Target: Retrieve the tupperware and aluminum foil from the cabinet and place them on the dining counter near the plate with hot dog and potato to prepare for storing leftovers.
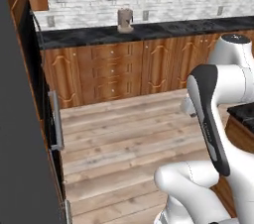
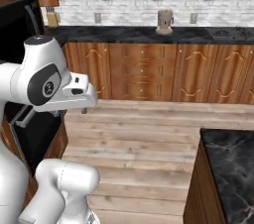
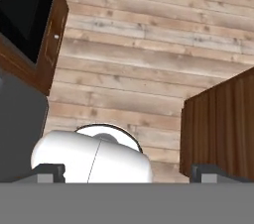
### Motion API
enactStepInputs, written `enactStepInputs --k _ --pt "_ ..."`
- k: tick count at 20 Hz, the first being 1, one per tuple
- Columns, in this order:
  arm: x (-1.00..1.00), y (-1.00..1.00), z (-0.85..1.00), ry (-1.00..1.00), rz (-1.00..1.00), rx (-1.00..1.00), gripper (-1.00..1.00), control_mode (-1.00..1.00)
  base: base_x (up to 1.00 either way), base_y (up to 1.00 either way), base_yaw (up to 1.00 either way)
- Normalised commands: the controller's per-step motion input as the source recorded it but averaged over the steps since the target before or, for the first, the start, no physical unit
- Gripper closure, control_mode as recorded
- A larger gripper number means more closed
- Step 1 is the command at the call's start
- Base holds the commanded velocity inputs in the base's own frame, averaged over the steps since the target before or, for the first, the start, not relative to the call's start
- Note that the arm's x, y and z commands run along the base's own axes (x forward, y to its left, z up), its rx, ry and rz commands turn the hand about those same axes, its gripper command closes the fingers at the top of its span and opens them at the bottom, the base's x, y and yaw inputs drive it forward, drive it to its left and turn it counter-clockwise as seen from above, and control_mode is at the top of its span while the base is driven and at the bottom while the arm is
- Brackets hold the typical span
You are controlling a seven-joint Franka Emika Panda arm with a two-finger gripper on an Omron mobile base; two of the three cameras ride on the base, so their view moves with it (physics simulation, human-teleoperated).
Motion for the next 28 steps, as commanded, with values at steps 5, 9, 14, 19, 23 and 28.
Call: enactStepInputs --k 5,9,14,19,23,28 --pt "0.0 0.0 0.0 0.0 0.0 0.0 -1.0 1.0 1.0 0.0 0.0" --pt "0.0 0.0 0.0 0.0 0.0 0.0 -1.0 1.0 1.0 0.0 0.15" --pt "0.0 0.0 0.0 0.0 0.0 0.0 -1.0 1.0 1.0 -0.01 0.38" --pt "0.0 0.0 0.0 0.0 0.0 0.0 -1.0 1.0 1.0 -0.09 0.49" --pt "0.0 0.0 0.0 0.0 0.0 0.0 -1.0 1.0 1.0 -0.35 0.48" --pt "0.0 0.0 0.0 0.0 0.0 0.0 -1.0 1.0 0.99 -0.68 0.48"
